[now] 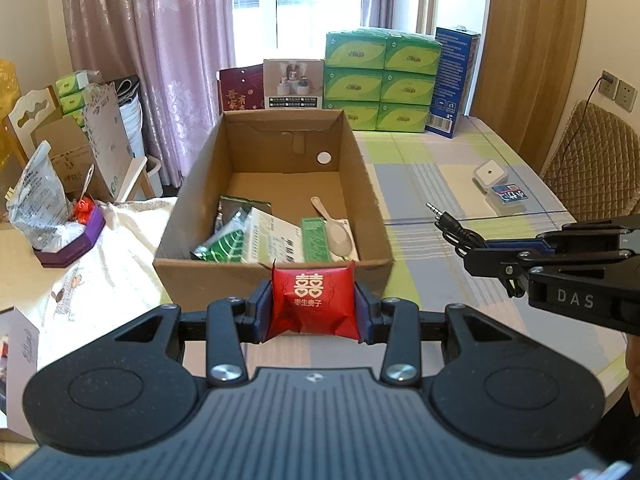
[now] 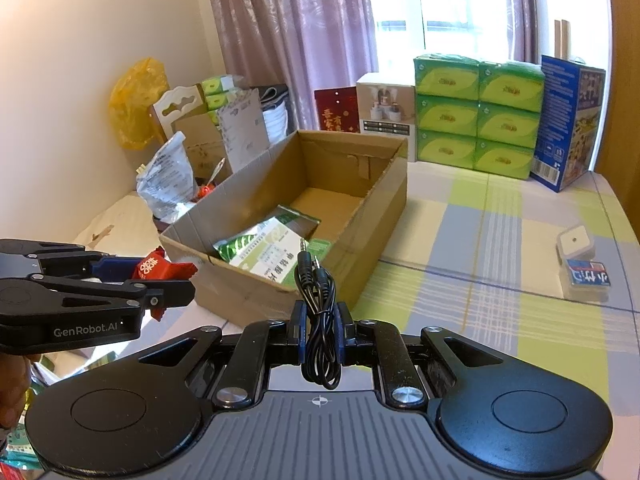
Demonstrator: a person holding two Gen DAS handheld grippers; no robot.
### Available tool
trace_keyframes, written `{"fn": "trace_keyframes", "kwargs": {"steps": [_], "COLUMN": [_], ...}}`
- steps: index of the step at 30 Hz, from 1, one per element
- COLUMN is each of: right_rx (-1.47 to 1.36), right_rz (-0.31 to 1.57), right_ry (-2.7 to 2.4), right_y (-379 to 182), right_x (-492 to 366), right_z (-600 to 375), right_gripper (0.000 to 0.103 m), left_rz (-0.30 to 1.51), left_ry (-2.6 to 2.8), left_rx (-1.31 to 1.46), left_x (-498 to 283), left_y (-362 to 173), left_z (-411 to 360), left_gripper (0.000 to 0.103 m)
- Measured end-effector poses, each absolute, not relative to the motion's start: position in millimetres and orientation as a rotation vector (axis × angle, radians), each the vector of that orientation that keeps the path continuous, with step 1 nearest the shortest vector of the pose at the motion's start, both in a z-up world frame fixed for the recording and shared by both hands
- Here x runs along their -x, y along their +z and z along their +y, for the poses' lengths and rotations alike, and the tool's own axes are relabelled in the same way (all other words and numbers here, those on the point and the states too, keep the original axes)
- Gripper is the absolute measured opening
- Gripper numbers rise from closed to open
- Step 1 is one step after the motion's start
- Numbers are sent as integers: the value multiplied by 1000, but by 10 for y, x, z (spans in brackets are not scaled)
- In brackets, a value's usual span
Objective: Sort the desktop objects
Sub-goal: 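Lower the candy packet with the left tool while the right tool lowers the cable into the box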
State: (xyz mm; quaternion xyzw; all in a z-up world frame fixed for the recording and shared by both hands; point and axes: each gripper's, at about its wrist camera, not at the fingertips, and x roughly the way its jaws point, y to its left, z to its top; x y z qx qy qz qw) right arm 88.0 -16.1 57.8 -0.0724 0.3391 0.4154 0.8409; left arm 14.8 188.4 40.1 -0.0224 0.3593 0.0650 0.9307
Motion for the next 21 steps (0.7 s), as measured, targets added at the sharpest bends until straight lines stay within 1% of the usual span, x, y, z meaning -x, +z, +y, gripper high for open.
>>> {"fn": "trace_keyframes", "kwargs": {"steps": [12, 21], "right_rx": [138, 136], "right_rz": [692, 717], "right_ry": [917, 911], "right_y": [749, 654], "right_x": [-1186, -1516], "right_z": [418, 687], "right_gripper": [10, 10], "left_rz": [740, 764], "left_ry": [137, 119], "left_rx": [6, -29], "left_x": [-612, -992], "left_y": [496, 420], "left_z": [2322, 2492], "left_gripper": [36, 36]}}
